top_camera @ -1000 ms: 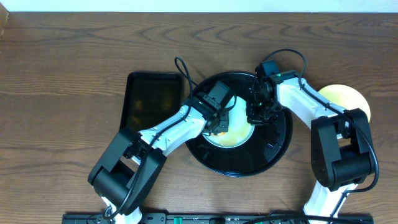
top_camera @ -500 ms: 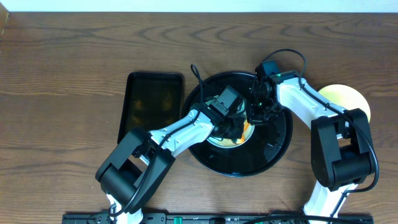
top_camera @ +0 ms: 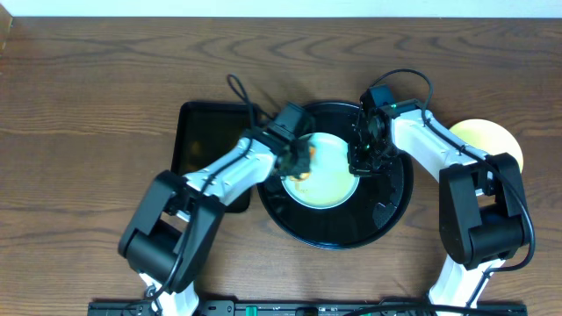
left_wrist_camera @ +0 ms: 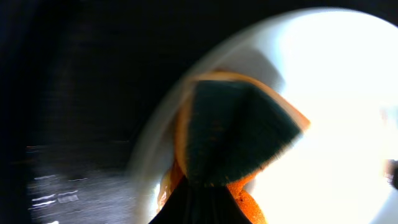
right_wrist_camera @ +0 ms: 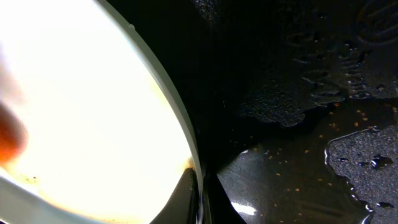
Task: Clean dirty plates on tray and stack at the side
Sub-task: 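Scrub the pale blue-green plate with the sponge while the right gripper holds it, then return the sponge with the left gripper over the black dish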
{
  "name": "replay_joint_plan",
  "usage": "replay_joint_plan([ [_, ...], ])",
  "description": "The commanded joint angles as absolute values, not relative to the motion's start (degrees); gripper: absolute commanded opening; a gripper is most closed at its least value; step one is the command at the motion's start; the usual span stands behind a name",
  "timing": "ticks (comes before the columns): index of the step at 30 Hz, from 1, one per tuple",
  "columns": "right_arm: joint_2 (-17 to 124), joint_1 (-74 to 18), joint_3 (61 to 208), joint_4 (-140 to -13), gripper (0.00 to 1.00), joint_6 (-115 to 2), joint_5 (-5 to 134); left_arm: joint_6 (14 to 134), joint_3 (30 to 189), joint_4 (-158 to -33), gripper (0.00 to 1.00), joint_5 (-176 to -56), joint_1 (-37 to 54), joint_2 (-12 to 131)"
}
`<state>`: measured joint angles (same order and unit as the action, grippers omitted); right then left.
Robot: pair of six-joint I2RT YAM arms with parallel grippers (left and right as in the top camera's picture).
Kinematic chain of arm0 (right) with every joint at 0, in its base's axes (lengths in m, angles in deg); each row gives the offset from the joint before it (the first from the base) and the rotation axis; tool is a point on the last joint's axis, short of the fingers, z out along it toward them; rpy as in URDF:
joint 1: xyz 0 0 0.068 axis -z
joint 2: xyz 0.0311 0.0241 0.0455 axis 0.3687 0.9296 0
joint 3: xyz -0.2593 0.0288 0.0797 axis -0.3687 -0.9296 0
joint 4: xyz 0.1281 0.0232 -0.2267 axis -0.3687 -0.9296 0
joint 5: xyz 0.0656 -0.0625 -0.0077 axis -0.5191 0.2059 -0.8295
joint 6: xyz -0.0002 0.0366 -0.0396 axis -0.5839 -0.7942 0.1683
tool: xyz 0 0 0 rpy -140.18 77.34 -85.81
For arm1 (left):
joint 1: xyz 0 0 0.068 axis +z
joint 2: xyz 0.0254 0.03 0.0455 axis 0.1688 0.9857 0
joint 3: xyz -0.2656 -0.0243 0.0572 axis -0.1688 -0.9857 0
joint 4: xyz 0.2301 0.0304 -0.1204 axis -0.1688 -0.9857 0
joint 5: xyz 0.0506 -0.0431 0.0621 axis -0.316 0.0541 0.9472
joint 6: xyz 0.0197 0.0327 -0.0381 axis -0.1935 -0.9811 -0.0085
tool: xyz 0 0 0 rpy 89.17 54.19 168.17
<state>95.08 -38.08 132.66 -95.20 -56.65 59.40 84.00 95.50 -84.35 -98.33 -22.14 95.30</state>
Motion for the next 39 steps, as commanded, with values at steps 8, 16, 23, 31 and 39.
replay_joint_plan([
  [8,96.0,-39.3,131.6,-95.3,0.35,-56.3,62.0,79.5,94.8,-91.9,0.08,-92.5,-20.0,83.3],
  [16,96.0,-39.3,131.6,-93.2,0.17,-56.3,61.9,78.5,94.8,-96.3,0.08,-92.5,-16.8,80.2],
  [23,96.0,-39.3,130.7,-90.2,0.12,-56.3,61.9,78.5,94.8,-98.1,0.08,-92.3,-10.4,80.2],
  [31,96.0,-39.3,128.0,-88.7,0.01,-56.3,61.9,78.5,94.7,-98.1,0.08,-92.3,-1.7,81.4],
  [39,96.0,-39.3,127.2,-88.8,0.01,-56.3,61.9,69.9,94.5,-94.6,0.08,-108.6,4.3,87.3],
])
